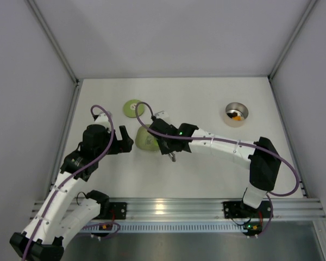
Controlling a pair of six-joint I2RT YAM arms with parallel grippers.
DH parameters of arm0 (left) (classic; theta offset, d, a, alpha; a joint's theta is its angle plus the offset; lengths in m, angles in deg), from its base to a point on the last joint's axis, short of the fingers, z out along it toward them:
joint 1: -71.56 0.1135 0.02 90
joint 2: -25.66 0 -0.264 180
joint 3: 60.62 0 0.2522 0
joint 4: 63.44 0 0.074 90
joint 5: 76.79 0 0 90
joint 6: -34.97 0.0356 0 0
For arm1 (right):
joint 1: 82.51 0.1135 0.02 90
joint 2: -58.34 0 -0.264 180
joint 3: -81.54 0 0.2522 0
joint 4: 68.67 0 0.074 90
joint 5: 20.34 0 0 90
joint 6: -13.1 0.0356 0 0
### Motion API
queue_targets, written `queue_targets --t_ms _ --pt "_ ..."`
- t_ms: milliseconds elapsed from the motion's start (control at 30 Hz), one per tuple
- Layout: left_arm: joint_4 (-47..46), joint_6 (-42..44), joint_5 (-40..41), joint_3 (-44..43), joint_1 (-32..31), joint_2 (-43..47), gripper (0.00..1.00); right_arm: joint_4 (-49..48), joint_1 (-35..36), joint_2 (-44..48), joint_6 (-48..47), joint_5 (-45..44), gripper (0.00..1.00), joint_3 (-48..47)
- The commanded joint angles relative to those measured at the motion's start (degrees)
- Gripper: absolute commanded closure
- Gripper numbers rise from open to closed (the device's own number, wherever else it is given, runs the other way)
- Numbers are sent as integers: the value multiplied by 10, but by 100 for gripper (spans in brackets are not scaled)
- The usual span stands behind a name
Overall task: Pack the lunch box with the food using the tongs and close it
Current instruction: Pick up the fake food from the plate, then place the fake food in the packing box.
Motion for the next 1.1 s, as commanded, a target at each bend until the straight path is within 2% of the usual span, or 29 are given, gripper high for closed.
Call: queue_targets --t_ms 0,200,433,633,800,1067 --pt "-13 -5 7 -4 -3 9 1 -11 -12 35 -6 -2 77 -34" --pt "-13 -5 7 -4 -2 9 1 -10 -34 60 -5 2 77 -31" --pt "-13 -5 6 -4 -2 11 1 -5 -85 135 -11 9 77 0" --pt "-13 -5 5 -4 -4 12 1 -8 -211 228 -25 38 76 58" --pt "-14 -5 4 -4 -3 14 1 -14 -355 286 -40 70 76 100" --pt "-13 -5 6 -4 -6 14 1 -46 -530 297 -48 146 76 143"
